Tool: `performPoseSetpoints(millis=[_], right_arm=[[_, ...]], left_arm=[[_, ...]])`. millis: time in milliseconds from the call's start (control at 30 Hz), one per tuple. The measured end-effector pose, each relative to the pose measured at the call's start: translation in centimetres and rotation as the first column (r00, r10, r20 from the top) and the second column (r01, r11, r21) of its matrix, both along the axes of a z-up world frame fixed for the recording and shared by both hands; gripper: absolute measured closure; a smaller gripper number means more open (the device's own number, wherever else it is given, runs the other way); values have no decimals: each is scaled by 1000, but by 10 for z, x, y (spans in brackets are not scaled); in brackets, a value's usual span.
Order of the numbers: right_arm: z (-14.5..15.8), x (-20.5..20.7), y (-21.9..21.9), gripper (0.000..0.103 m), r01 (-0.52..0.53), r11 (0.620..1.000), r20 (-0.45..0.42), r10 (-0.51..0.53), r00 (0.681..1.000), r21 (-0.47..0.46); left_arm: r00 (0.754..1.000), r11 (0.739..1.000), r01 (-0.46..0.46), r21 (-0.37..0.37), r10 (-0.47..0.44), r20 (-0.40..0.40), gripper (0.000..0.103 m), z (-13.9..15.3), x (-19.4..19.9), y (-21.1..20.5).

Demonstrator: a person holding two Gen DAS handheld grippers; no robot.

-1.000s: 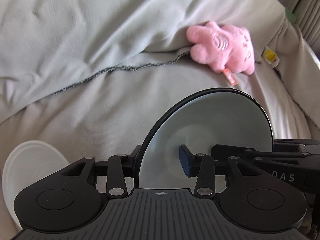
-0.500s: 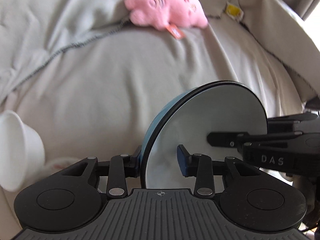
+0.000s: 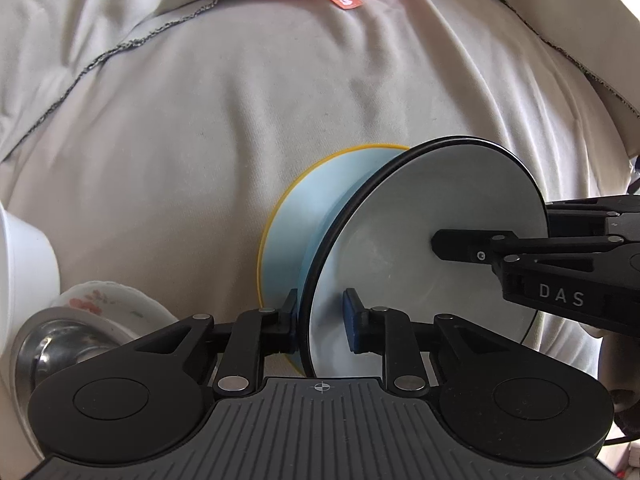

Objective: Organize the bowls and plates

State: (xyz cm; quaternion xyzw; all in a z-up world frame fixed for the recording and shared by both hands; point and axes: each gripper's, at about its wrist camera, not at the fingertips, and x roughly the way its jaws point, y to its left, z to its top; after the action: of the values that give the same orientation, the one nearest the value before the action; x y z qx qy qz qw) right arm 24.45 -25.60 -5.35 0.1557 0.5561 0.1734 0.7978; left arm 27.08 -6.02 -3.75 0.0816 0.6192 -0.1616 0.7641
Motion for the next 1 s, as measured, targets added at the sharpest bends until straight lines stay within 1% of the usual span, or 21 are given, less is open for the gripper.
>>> performPoseSetpoints(millis=[200, 367, 600, 667, 767, 867, 1000], right_arm=[[5, -4, -10, 85, 2, 1000, 4, -3, 1000, 26], [8, -3, -14, 85, 6, 1000, 6, -6, 1000, 31], [18, -8, -12, 85, 0, 1000, 55, 1, 998, -15], [22, -8, -12, 85, 9, 1000, 81, -6, 997, -26], [32, -6, -13, 85, 10, 1000, 124, -6, 992, -30], [32, -2, -12, 85, 11, 1000, 108, -8, 994, -27], [25, 0, -11, 85, 9, 999, 87, -6, 996, -33]], left_arm=[[1000, 1000, 22, 4, -22, 21, 80, 6, -4, 1], [1000, 1000, -7, -22, 8, 29, 80, 10, 0, 7], [998, 999, -19, -41, 21, 66, 80, 17, -4, 11], [997, 999, -22, -42, 26, 78, 80, 20, -5, 13], [992, 999, -18, -34, 22, 125, 80, 29, -9, 13], [986, 999, -7, -41, 14, 166, 80, 39, -9, 13], [985, 1000, 2, -22, 2, 174, 80, 40, -11, 10]])
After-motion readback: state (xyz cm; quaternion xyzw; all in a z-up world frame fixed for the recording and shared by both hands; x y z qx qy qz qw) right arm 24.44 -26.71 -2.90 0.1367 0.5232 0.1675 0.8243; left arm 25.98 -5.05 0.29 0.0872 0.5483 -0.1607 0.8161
